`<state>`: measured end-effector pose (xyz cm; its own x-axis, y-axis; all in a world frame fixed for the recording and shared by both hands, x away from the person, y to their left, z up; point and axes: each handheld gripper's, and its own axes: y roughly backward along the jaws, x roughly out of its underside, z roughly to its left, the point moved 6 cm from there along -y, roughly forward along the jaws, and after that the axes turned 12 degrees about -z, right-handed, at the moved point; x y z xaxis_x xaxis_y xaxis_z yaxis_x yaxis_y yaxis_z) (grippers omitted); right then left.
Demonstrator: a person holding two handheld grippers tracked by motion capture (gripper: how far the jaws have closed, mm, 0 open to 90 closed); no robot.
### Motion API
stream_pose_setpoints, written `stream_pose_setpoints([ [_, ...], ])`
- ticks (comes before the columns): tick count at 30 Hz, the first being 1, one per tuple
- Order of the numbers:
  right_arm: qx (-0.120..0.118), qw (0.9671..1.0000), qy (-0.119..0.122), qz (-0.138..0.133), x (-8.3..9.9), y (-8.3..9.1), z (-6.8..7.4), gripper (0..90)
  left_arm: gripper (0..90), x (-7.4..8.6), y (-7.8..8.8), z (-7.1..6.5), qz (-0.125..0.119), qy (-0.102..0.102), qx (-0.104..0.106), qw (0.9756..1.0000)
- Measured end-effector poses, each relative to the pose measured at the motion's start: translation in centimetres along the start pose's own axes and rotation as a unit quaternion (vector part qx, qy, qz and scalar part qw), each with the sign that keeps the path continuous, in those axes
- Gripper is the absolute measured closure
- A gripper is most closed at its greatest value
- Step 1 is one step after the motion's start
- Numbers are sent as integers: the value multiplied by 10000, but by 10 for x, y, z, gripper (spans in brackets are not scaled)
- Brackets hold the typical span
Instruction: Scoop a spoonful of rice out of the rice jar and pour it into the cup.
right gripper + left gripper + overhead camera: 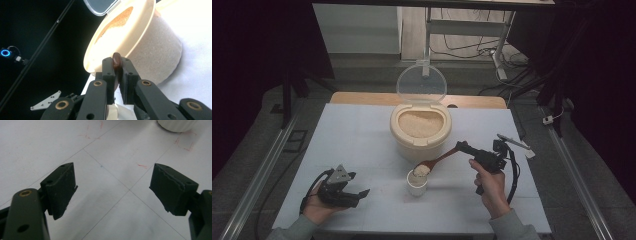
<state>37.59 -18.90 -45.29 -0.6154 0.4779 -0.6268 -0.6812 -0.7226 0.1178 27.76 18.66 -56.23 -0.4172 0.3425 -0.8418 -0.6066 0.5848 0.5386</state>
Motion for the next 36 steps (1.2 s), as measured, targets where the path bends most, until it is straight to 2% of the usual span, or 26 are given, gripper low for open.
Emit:
stream_pose_setpoints([
  [8,88,9996,256,32,0,-3,2,837,205,0,0,0,5,0,4,10000],
  [17,75,9984,556,11,0,-3,10,837,205,1,0,0,15,-14,6,10000],
  [24,33,9952,976,0,2,-4,18,837,205,1,0,0,9,-17,3,10000],
  [31,-20,9931,1171,-49,1,-3,24,837,205,1,0,0,8,-22,-1,10000],
  [36,-118,9896,1428,-106,1,-1,29,837,205,0,0,0,4,-22,-7,10000],
])
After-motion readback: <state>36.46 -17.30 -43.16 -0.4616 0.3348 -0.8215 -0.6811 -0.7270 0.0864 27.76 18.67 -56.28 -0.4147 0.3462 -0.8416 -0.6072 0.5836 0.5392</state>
